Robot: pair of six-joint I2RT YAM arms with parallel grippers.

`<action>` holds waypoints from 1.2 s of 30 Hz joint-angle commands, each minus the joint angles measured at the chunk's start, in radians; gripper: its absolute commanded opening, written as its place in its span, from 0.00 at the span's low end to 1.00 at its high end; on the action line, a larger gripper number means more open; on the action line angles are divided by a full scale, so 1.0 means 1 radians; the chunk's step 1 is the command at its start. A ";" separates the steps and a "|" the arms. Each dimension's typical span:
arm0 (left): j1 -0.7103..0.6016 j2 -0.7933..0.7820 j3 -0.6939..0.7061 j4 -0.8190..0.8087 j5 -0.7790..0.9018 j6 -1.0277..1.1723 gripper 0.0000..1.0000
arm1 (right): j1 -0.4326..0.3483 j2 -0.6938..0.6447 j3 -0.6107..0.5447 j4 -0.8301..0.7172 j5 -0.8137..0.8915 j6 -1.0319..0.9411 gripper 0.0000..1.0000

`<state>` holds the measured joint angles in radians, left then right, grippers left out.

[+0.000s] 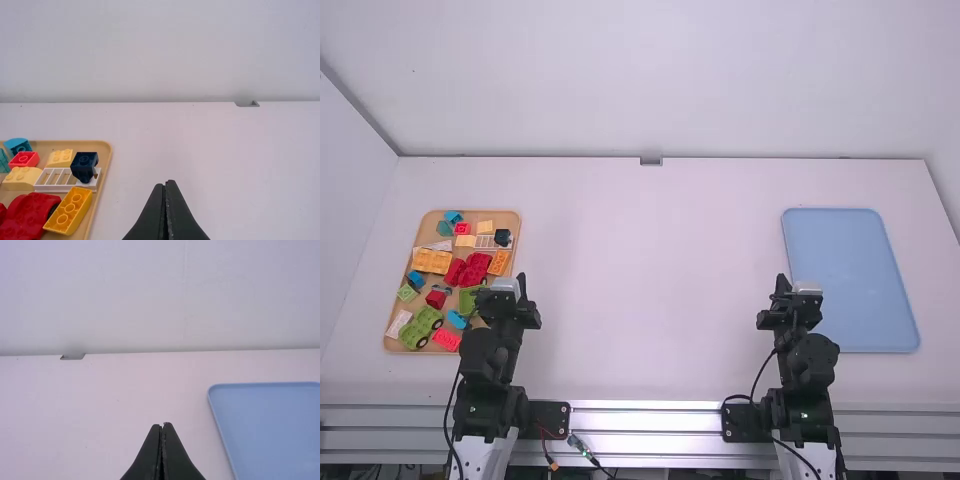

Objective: Assemble lego blocks to make yellow taxi

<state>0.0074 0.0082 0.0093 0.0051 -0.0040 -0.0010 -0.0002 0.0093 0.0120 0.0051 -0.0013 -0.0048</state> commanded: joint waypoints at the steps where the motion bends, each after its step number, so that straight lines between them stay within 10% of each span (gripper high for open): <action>1: 0.000 0.000 0.000 0.000 0.000 0.000 0.00 | 0.000 0.000 0.000 -0.001 0.000 0.002 0.01; 17: -0.001 0.084 0.058 -0.012 -0.015 -0.018 0.11 | 0.000 0.109 0.050 0.046 -0.015 -0.013 0.11; 36: 0.004 0.446 0.285 -0.032 -0.076 -0.096 0.45 | 0.030 0.499 0.218 0.240 -0.059 -0.066 0.45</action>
<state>0.0074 0.4187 0.2428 -0.0273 -0.0536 -0.0563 0.0235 0.4694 0.1783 0.2306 -0.0502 -0.0601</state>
